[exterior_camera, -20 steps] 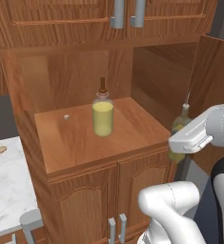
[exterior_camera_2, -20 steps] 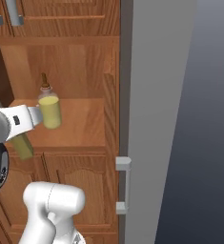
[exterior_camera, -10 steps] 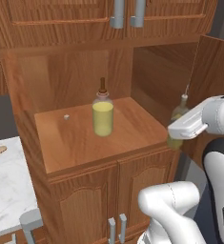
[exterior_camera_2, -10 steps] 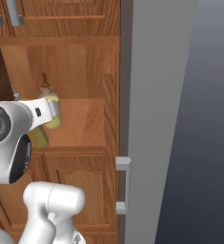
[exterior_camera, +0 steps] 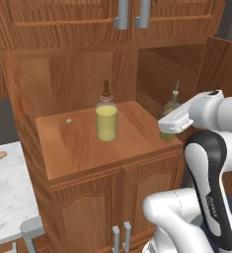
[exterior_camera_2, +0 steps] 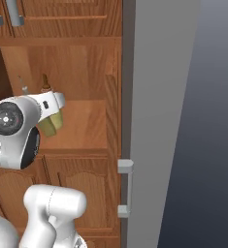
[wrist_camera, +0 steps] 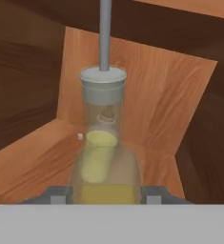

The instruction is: Pick the oil and vinegar bottle and oil and vinegar bottle from the counter and place them in the cabinet.

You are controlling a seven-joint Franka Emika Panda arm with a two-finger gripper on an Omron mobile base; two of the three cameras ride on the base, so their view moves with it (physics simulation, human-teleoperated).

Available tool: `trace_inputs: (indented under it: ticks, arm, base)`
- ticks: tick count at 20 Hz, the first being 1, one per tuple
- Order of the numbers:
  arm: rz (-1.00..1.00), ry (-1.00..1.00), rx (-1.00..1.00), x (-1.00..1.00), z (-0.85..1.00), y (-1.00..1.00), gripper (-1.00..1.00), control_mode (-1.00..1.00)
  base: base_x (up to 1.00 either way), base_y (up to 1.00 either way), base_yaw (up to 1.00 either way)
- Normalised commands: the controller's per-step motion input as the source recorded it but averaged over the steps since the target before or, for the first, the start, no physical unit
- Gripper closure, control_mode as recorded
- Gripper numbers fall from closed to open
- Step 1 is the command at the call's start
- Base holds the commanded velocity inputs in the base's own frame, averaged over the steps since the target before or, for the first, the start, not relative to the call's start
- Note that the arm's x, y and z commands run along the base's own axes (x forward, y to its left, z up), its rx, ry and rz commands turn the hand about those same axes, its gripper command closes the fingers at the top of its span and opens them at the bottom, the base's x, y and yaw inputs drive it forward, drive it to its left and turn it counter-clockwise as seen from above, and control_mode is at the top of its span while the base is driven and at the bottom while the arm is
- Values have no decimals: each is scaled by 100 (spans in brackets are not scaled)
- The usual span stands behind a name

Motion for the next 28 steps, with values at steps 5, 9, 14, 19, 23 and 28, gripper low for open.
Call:
trace_inputs:
  ticks: [5, 9, 14, 19, 23, 28]
  arm:
    - [-8, -5, -2, 34, -4, 33, 100, -100]
    - [-2, -1, 0, 3, -1, 3, 100, -100]
    - [-2, 1, 2, 0, -5, -8, 100, -100]
    - [-7, 7, 1, 15, -17, -12, 100, -100]
    - [-12, 9, 0, 25, -17, 0, 100, -100]
    - [-4, 3, 0, 9, -6, 2, 100, -100]
  base:
    - [0, 0, 0]
    - [0, 0, 0]
    - [0, 0, 0]
    - [0, 0, 0]
    - [0, 0, 0]
    - [0, 0, 0]
